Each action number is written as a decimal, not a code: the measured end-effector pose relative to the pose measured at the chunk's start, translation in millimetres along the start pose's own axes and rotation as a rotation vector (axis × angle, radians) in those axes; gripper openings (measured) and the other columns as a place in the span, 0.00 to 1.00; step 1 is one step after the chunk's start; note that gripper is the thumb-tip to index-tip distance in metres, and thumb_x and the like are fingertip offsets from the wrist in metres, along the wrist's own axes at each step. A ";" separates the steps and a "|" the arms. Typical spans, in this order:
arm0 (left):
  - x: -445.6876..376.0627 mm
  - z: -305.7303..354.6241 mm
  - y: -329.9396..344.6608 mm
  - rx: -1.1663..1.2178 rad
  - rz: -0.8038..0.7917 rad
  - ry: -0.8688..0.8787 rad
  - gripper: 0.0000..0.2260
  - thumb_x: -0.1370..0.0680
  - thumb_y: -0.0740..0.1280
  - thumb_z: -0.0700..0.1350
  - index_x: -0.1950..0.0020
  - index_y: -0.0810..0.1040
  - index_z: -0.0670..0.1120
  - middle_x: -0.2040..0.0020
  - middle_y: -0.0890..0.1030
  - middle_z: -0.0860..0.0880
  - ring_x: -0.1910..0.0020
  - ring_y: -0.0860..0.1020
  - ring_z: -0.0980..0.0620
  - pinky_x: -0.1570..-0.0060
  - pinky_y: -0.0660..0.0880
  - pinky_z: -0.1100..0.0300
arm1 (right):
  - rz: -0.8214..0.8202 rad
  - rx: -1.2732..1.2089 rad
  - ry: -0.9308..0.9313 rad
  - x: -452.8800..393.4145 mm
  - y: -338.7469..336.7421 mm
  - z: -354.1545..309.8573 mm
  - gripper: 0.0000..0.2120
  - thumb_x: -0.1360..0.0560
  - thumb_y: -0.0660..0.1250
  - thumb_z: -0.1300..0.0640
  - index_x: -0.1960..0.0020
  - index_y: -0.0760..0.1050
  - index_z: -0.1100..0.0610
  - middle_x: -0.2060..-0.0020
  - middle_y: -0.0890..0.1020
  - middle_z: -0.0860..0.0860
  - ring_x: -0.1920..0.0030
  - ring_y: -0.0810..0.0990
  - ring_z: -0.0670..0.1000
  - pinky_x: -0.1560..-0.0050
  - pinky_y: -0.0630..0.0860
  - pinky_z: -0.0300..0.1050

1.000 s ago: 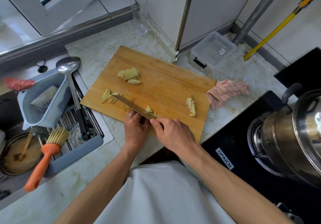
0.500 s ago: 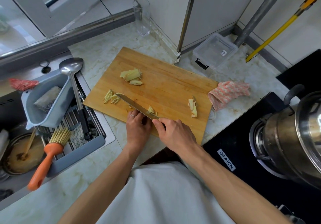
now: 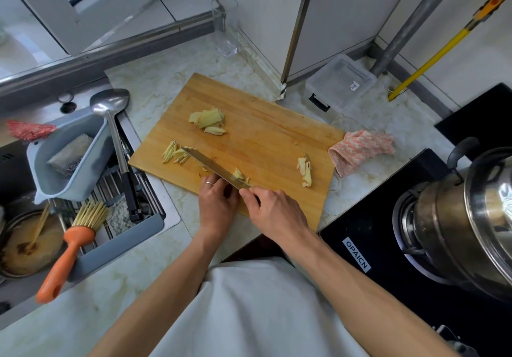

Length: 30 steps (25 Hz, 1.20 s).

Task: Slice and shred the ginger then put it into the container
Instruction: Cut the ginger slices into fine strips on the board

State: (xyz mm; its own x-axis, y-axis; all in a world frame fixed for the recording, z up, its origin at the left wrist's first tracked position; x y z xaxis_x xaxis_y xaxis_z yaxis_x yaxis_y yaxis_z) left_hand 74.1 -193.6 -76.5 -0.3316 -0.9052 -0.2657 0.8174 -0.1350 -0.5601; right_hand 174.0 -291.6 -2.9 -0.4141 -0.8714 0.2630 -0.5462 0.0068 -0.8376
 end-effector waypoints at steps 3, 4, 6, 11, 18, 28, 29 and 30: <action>0.2 -0.2 0.2 0.006 0.012 0.000 0.05 0.31 0.74 0.31 0.57 0.83 0.36 0.55 0.81 0.42 0.53 0.70 0.49 0.56 0.68 0.61 | -0.001 -0.002 0.000 4.8 -1.9 -0.9 0.24 0.17 0.50 0.37 0.48 0.78 0.52 0.59 0.83 0.55 0.57 0.79 0.62 0.63 0.67 0.49; 0.8 -0.2 0.1 0.012 0.018 0.008 0.06 0.32 0.74 0.30 0.56 0.83 0.37 0.55 0.82 0.42 0.53 0.71 0.49 0.55 0.67 0.62 | -0.004 0.004 -0.003 6.1 -2.4 -1.6 0.25 0.17 0.50 0.37 0.48 0.78 0.52 0.59 0.83 0.55 0.57 0.79 0.62 0.63 0.67 0.49; 1.9 1.0 0.0 0.017 0.025 0.010 0.07 0.32 0.75 0.30 0.56 0.84 0.37 0.54 0.82 0.42 0.52 0.71 0.49 0.53 0.65 0.64 | -0.005 0.000 0.000 7.4 -3.7 -2.9 0.25 0.17 0.49 0.37 0.48 0.78 0.52 0.59 0.84 0.55 0.57 0.80 0.62 0.62 0.69 0.50; 1.3 2.3 -1.0 0.006 0.016 -0.021 0.04 0.30 0.74 0.31 0.57 0.84 0.37 0.54 0.82 0.43 0.53 0.71 0.48 0.51 0.63 0.68 | -0.004 0.016 0.015 3.5 0.7 -3.0 0.25 0.17 0.49 0.37 0.50 0.77 0.52 0.60 0.83 0.55 0.58 0.80 0.63 0.63 0.71 0.51; -0.5 6.7 -5.4 -0.022 0.019 -0.034 0.04 0.30 0.73 0.30 0.63 0.80 0.37 0.59 0.81 0.42 0.58 0.76 0.42 0.48 0.60 0.79 | -0.015 -0.040 0.046 6.1 -4.2 -2.4 0.25 0.17 0.50 0.37 0.48 0.79 0.52 0.60 0.83 0.54 0.58 0.78 0.62 0.61 0.75 0.53; -0.9 8.3 -3.9 0.003 0.021 -0.046 0.04 0.29 0.71 0.32 0.63 0.82 0.38 0.57 0.82 0.43 0.56 0.71 0.50 0.55 0.65 0.64 | -0.031 -0.048 0.078 2.3 -3.8 -4.1 0.26 0.17 0.49 0.36 0.48 0.78 0.52 0.62 0.82 0.55 0.58 0.79 0.62 0.61 0.75 0.53; -1.3 7.9 -4.3 0.004 0.018 -0.049 0.03 0.29 0.72 0.32 0.62 0.83 0.38 0.56 0.82 0.43 0.55 0.72 0.50 0.55 0.64 0.64 | -0.028 -0.050 0.077 1.5 -3.7 -4.1 0.25 0.17 0.49 0.36 0.49 0.78 0.52 0.62 0.82 0.55 0.58 0.78 0.62 0.62 0.74 0.52; -1.1 8.0 -4.4 0.003 0.013 -0.049 0.03 0.29 0.72 0.32 0.62 0.83 0.38 0.56 0.82 0.43 0.55 0.72 0.50 0.55 0.64 0.65 | -0.025 -0.052 0.078 1.9 -4.1 -3.7 0.25 0.17 0.50 0.36 0.51 0.77 0.52 0.62 0.82 0.55 0.59 0.78 0.62 0.62 0.72 0.52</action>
State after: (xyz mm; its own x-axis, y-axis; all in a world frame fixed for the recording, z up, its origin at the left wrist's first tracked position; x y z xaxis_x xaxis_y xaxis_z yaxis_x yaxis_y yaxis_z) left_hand 74.7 -195.2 -67.5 -0.2970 -0.9257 -0.2343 0.8229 -0.1237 -0.5546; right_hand 172.8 -291.5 2.8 -0.4540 -0.8310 0.3215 -0.5933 0.0127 -0.8049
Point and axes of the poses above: each hand's wrist, its own x-axis away from the middle knuckle, its own y-axis out of the palm, z = x × y, the point moved 4 cm from there along -x, towards the middle knuckle
